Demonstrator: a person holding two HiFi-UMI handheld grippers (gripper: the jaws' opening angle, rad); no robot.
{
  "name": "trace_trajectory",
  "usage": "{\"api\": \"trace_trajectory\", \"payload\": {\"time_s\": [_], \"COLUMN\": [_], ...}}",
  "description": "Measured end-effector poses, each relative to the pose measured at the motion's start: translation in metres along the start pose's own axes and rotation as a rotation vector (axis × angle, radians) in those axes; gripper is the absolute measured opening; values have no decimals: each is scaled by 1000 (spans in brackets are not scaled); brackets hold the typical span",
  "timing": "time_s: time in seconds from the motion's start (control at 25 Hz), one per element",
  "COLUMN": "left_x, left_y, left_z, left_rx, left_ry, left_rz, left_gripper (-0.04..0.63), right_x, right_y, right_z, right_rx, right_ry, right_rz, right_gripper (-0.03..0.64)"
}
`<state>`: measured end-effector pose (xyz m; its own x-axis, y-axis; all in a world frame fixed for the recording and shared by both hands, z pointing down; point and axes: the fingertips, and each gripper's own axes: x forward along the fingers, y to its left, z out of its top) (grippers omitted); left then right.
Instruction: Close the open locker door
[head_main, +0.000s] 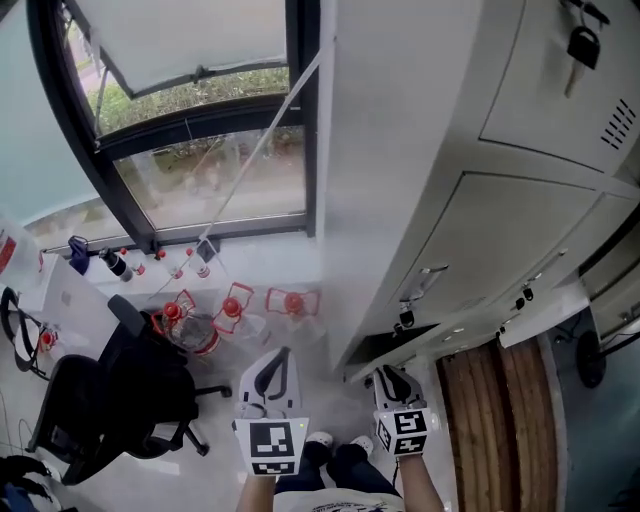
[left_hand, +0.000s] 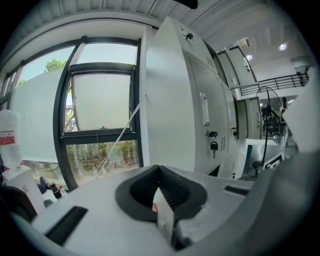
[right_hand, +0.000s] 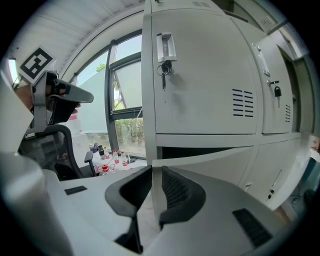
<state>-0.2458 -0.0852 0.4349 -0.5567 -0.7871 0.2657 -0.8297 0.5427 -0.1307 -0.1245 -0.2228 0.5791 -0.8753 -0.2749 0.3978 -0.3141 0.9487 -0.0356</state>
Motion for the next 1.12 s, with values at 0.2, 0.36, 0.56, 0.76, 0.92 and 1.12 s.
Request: {"api": "trace_trajectory", "payload": {"time_s": [0.2,0.36,0.56,0.76,0.92,1.12], "left_x": [-8,-16,-26,-34,-40,-43], "left_y": [14,23,31,37,41,40], "left_z": [-5,-6,-10,-13,-16,-19], "left_rx": [-13,-23,-25,-31,-34,-38], "left_ry": [8,11,19,27,34,40], "left_rz": [52,88,130,164,188,195], "left_gripper": [2,2,2,2,2,2], "right_x": [18,29,43,53,58,61], "right_y": [0,-1,-2,-3,-3,-4], "right_z": [7,14,19,22,24,25], "right_rx": [-24,-36,-51,-57,-60,-55], "right_ry": [-9,-21,-26,-31,-32,-32], "right_rz": [24,37,51,57,62,58], "right_gripper": [66,43,40,38,37,37]}}
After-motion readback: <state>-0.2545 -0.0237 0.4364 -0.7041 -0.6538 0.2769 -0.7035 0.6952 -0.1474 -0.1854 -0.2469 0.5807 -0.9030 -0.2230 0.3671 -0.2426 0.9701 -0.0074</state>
